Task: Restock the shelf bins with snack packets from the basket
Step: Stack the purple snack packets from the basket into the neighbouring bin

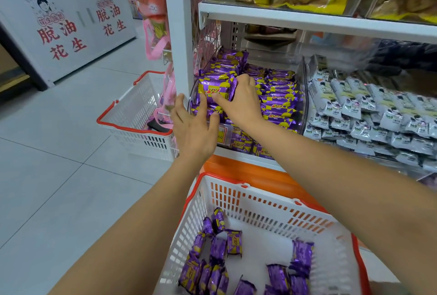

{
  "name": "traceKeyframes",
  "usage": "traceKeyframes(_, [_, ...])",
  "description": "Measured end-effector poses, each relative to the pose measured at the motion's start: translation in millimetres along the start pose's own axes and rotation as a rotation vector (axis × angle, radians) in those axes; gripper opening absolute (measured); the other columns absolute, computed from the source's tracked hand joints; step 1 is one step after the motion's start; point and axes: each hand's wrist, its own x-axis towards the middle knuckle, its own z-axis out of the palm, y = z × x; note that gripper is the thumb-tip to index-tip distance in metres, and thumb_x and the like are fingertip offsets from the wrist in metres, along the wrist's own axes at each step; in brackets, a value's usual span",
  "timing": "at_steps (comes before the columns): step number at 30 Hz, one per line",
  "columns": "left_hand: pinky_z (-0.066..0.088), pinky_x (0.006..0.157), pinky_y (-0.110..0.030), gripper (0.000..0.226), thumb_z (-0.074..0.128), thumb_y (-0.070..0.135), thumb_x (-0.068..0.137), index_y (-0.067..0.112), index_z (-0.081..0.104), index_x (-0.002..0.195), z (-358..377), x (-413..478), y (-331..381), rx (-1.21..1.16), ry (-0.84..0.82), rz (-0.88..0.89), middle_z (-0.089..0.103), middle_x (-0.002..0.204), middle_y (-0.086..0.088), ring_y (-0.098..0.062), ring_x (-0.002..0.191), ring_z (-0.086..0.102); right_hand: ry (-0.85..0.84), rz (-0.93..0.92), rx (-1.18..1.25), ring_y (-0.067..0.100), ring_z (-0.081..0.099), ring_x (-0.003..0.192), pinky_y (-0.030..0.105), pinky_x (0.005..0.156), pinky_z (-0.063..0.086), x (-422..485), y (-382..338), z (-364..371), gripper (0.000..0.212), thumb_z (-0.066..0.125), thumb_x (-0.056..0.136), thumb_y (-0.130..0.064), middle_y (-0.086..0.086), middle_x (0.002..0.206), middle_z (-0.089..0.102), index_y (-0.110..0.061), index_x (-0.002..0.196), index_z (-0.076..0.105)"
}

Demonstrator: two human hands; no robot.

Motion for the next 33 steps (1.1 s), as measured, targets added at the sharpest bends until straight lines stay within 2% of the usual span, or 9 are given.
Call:
traceKeyframes(4, [0.015, 0.115, -0.045, 0.050, 0.037, 0.044, 0.099, 0.030, 0.039, 0.147, -5, 4, 2, -0.011, 0.005, -0.031, 0.006, 0.158, -0.010, -0.030, 0.144, 0.005, 0.031, -0.048, -0.063, 0.026, 0.045, 0.107, 0.029, 0.080, 0.039, 0, 1, 3, 0.058, 0.070, 0.083, -0.046, 0.013, 0.115, 0.047, -0.002, 0.112, 0.045])
traceKeyframes(10, [0.010, 0.117, -0.046, 0.057, 0.042, 0.038, 0.100, 0.025, 0.026, 0.153, 0, -1, -5, -0.012, -0.008, -0.003, -0.004, 0.160, -0.013, -0.032, 0.147, -0.003, 0.028, -0.017, -0.127, 0.027, 0.047, 0.110, 0.035, 0.089, 0.045, 2, 0, 8, 0.062, 0.066, 0.083, -0.053, 0.013, 0.118, 0.047, -0.004, 0.115, 0.045])
traceKeyframes(16, [0.010, 0.117, -0.042, 0.063, 0.037, 0.046, 0.096, 0.019, 0.027, 0.152, -1, -11, -10, -0.020, -0.025, 0.031, 0.001, 0.159, -0.016, -0.032, 0.147, 0.001, 0.006, 0.015, -0.038, 0.026, 0.046, 0.115, 0.037, 0.093, 0.044, -3, -1, -4, 0.069, 0.073, 0.078, -0.052, 0.011, 0.123, 0.048, -0.007, 0.123, 0.044])
traceKeyframes(20, [0.026, 0.111, -0.042, 0.047, 0.049, 0.026, 0.097, 0.008, 0.044, 0.140, -14, -27, -9, -0.078, 0.108, 0.123, 0.022, 0.151, -0.019, -0.034, 0.137, 0.027, 0.021, -0.075, 0.024, 0.026, 0.044, 0.123, 0.036, 0.101, 0.039, -23, 0, -29, 0.069, 0.074, 0.081, -0.039, 0.012, 0.132, 0.046, -0.006, 0.133, 0.042])
traceKeyframes(24, [0.045, 0.084, -0.039, 0.035, 0.042, 0.027, 0.088, 0.010, 0.064, 0.109, -22, -52, -3, -0.127, 0.178, 0.276, 0.052, 0.116, -0.012, -0.028, 0.101, 0.054, 0.099, -0.280, 0.177, 0.015, 0.051, 0.103, 0.030, 0.089, 0.044, -78, 10, -52, 0.037, 0.063, 0.083, -0.014, 0.002, 0.113, 0.053, -0.006, 0.118, 0.054])
traceKeyframes(26, [0.045, 0.076, -0.038, 0.032, 0.042, 0.028, 0.088, 0.013, 0.068, 0.099, -14, -75, -1, -0.085, 0.019, 0.313, 0.059, 0.102, -0.009, -0.027, 0.091, 0.058, 0.037, -0.301, 0.196, 0.009, 0.050, 0.088, 0.027, 0.079, 0.044, -113, 23, -56, 0.020, 0.057, 0.083, -0.011, -0.003, 0.098, 0.054, -0.009, 0.103, 0.060])
traceKeyframes(29, [0.046, 0.079, -0.036, 0.026, 0.044, 0.028, 0.092, 0.017, 0.067, 0.099, 16, -112, -15, 0.119, -0.482, 0.319, 0.066, 0.103, -0.007, -0.028, 0.097, 0.061, -0.173, -0.189, 0.120, 0.008, 0.052, 0.077, 0.029, 0.075, 0.046, -157, 49, -56, 0.010, 0.058, 0.083, -0.010, -0.006, 0.087, 0.056, -0.014, 0.090, 0.064])
traceKeyframes(31, [0.044, 0.078, -0.033, 0.020, 0.048, 0.026, 0.094, 0.017, 0.065, 0.094, 35, -138, -28, 0.205, -0.852, 0.270, 0.066, 0.105, -0.009, -0.030, 0.101, 0.060, -0.428, -0.081, -0.010, 0.011, 0.054, 0.081, 0.033, 0.080, 0.048, -177, 69, -54, 0.012, 0.061, 0.086, -0.010, -0.006, 0.091, 0.057, -0.012, 0.096, 0.066])
traceKeyframes(33, [0.042, 0.080, -0.033, 0.021, 0.047, 0.024, 0.096, 0.011, 0.064, 0.097, 51, -162, -40, 0.285, -1.049, 0.218, 0.065, 0.110, -0.012, -0.032, 0.106, 0.059, -0.779, 0.074, -0.197, 0.019, 0.057, 0.098, 0.028, 0.087, 0.046, -193, 91, -50, 0.021, 0.060, 0.091, -0.018, 0.000, 0.110, 0.060, -0.011, 0.111, 0.063])
